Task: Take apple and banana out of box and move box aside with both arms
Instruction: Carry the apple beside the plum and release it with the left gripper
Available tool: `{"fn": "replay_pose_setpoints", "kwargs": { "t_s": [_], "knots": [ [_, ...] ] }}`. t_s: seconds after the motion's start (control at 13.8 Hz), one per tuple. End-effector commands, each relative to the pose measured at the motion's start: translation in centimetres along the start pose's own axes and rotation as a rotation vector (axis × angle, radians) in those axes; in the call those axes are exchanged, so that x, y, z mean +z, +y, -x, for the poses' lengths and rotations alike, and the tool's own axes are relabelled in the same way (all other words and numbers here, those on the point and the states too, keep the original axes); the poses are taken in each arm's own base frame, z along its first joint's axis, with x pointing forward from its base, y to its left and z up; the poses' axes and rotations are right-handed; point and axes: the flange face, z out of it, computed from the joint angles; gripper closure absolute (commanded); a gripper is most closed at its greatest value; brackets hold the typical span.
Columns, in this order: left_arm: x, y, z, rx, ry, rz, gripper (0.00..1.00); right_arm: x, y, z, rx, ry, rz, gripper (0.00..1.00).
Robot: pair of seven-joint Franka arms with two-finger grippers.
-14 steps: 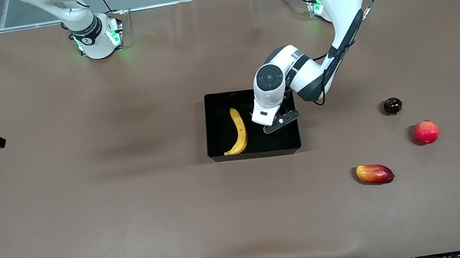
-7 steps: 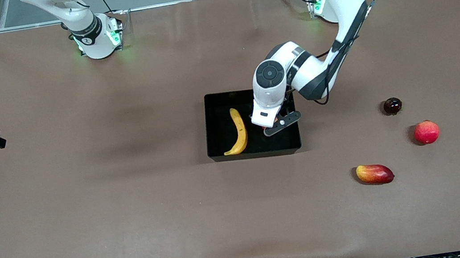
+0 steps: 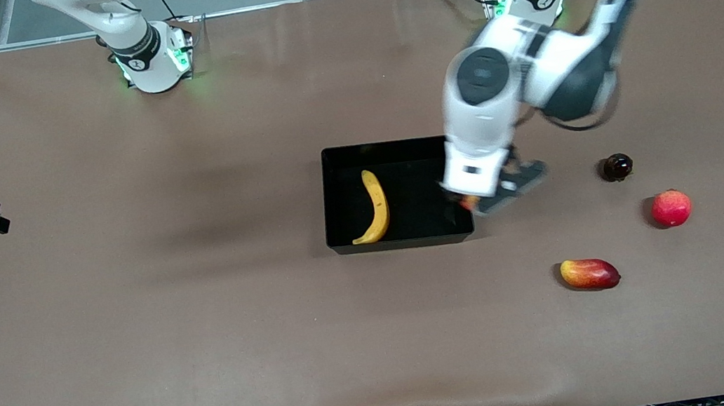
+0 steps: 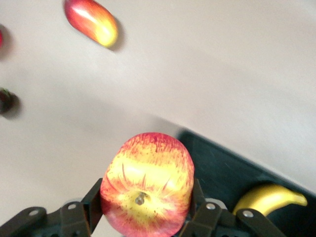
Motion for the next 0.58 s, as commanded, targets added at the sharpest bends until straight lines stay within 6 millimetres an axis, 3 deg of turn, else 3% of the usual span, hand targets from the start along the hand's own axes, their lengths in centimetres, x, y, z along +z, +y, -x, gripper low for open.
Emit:
{"fn": "replay_pose_setpoints", "kwargs": {
  "t_s": [0.0,0.22,0.51],
  "knots": [
    [2.1,-6.2,-6.2,0.041,-0.034,-0.026,1.0,-0.3,0.0,0.0,-0.011,0.005,0.0,0.0],
    [6.2,-13.6,-12.3,0.119,-0.084,-0.04,1.0,-0.3,-0.1,0.0,-0.012,0.005,0.0,0.0],
    [13.7,-20.6,-16.6,0.152,-0.107,-0.066,1.0,-0.3,0.0,0.0,-0.011,0.005,0.0,0.0]
  ]
}}
